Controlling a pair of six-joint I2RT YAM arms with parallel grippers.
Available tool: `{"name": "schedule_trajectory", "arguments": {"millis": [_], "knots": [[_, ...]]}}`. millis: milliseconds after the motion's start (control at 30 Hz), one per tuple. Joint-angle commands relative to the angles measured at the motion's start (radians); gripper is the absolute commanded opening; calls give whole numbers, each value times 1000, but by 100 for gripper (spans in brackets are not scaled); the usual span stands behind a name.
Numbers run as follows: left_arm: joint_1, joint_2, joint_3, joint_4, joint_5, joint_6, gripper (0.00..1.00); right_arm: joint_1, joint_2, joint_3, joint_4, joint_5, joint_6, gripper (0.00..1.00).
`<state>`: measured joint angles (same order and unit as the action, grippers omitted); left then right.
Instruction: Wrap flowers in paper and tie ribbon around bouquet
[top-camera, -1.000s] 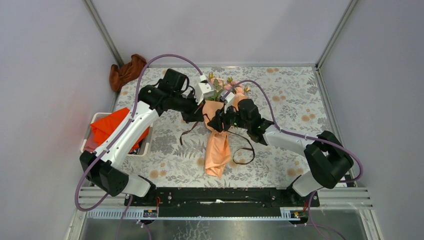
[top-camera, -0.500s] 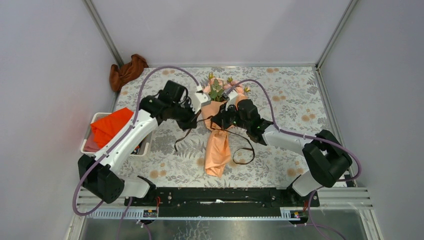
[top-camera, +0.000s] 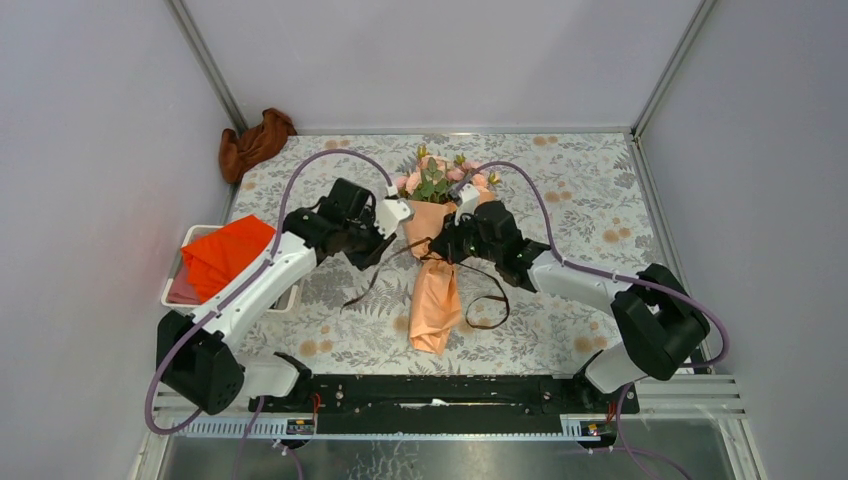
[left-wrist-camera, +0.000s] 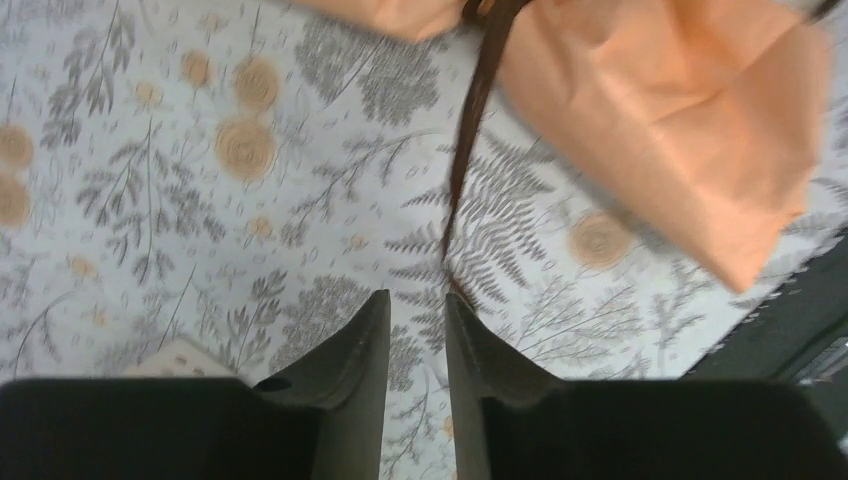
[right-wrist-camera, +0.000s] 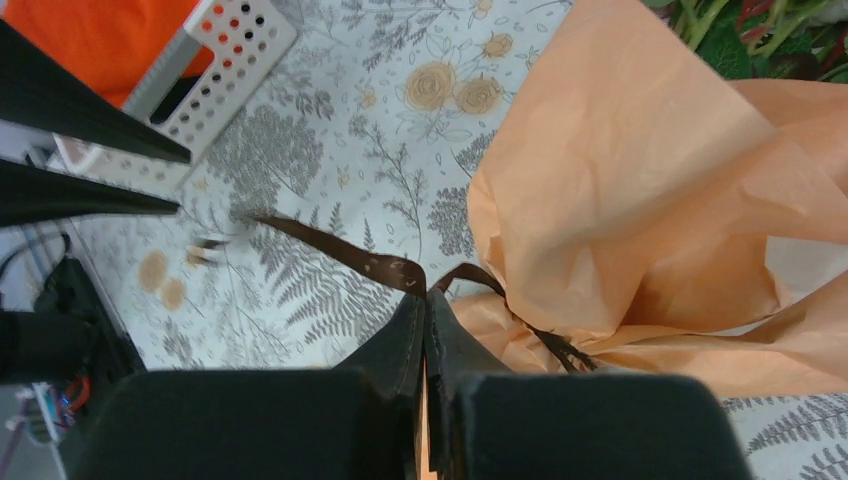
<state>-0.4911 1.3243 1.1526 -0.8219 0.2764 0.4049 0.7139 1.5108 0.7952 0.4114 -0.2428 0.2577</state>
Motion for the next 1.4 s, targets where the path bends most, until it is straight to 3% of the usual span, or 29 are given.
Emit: {"name": "schedule_trajectory", "arguments": {"millis": [0,100,167,267,400,467,667,833,900,1033,1167,1267,1367], "knots": [[-5,-61,-93,105,-191,36,34,6,19,132,-160,49,148,0],[-7,-62,-71,105,-264,24,35,7,71,190,-257,30,253,0],[-16,-82,-91,163,-225,45,48,8,81,189,-250,31,290,0],[-46,-104,-184,397,-90,50,61,8,76,164,-192,23,341,0],[-70,-57,-335,827,-62,-19,62,9,74,173,-195,11,389,0],[-70,-16,-362,934,-55,-67,62,8,70,168,-197,6,414,0],[-57,27,-452,1075,105,-24,63,8,50,151,-184,33,454,0],[56,66,-503,1064,403,40,67,7,62,182,-214,52,434,0],[62,76,-514,1099,433,79,69,7,74,205,-236,47,420,0],[62,135,-526,1336,372,-82,77,7,100,251,-289,25,392,0],[53,146,-538,1321,440,-101,77,7,92,247,-287,32,387,0],[37,173,-548,1365,417,-117,72,7,90,248,-277,32,383,0],[27,188,-551,1438,369,-145,49,7,91,251,-278,21,380,0]]}}
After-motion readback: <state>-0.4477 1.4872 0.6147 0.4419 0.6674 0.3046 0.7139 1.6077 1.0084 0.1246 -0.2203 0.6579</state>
